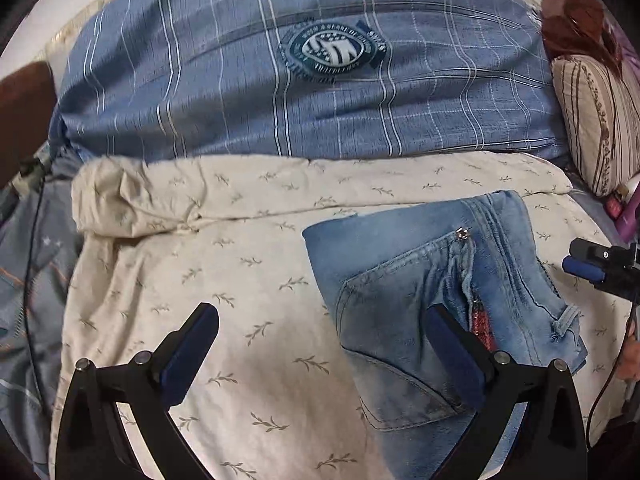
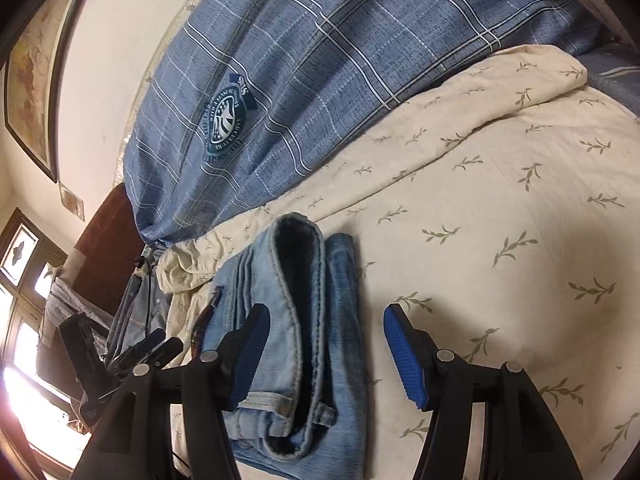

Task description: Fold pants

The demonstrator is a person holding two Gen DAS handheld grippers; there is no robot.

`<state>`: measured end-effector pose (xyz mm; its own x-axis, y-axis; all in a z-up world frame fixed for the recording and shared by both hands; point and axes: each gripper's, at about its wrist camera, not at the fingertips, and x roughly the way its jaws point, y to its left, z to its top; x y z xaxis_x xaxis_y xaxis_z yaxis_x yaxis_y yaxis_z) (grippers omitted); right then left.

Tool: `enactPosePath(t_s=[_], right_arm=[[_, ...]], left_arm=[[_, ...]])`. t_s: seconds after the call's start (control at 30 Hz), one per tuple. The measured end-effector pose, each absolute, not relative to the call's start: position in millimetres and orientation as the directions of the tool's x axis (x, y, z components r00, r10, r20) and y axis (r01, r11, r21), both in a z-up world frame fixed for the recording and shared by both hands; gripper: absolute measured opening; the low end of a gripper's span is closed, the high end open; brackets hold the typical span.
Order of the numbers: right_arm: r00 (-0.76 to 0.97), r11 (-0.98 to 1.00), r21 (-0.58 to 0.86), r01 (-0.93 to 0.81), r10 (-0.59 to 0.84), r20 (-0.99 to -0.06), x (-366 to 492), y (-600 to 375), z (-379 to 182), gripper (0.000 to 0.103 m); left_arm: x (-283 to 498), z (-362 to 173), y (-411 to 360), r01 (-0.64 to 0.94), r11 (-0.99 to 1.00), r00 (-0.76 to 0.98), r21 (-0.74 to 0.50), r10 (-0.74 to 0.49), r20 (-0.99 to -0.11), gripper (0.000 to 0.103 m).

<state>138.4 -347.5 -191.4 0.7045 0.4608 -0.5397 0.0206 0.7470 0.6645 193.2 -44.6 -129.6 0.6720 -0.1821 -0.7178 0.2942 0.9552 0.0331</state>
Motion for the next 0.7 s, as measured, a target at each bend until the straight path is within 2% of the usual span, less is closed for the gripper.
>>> enactPosePath(t_s=[0.4,0.7], right_arm=[[0.7,0.765,0.644,0.0,0.46,-0.546,145,-333,-190,0.063],[0.679,0.763,0.646,0.026,0.461,-0.572,148,-335,-197,0.065]], left_arm=[[196,-134,-39,0.283,0.959,0.663,0.014,-0.185,-0.726,0.103],[211,-160,-28,0.289,0.943,0.558,-0.164,-0.305,-0.772,0.103]])
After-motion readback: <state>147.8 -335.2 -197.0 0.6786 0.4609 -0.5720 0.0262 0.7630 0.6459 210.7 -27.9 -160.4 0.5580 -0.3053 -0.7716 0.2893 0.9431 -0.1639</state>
